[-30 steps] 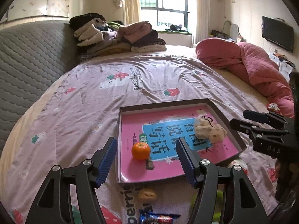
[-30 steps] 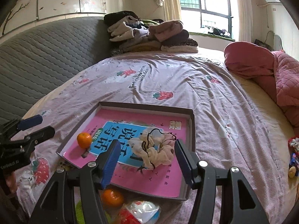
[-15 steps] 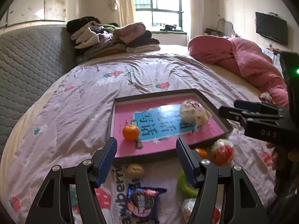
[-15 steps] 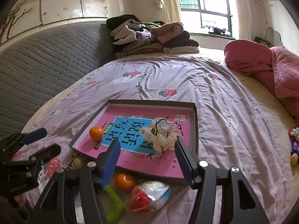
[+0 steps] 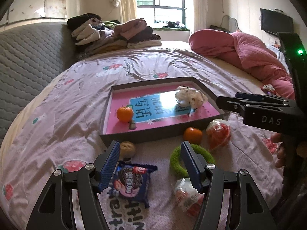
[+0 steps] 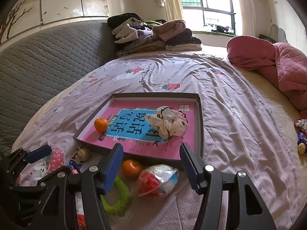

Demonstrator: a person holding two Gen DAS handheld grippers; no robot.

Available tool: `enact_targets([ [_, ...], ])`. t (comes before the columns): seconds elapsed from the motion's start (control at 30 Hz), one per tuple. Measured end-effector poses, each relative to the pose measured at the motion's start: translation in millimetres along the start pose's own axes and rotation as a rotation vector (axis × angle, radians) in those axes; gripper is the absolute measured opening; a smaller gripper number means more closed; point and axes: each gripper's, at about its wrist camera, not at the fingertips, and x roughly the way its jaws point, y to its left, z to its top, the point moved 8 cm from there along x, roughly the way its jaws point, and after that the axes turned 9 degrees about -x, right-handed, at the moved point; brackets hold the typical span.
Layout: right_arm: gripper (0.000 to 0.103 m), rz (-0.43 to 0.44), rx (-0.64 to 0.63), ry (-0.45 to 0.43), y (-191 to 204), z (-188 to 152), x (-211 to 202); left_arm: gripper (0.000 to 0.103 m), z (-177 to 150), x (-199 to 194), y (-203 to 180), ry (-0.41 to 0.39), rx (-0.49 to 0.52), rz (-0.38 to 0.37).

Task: Organize objects
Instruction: 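Withdraw both tools from the tray back toward the remaining items, then move the left tool to the clear red-candy bag while the right tool grasps the foil egg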

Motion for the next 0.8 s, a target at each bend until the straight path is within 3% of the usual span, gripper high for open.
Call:
enact_targets([
  [0.1, 0.067, -0.007, 0.005, 0.009, -1.6, -4.8, -0.2, 0.067, -7.5, -2.0, -2.2, 0.004, -0.009, -0.003],
  [0.8, 0.067, -0.045, 0.032, 0.058, -7.0, -24.1, 2.4, 0.067, -43.3, -14.2, -29.6, 0.047, 0.011, -0.035],
])
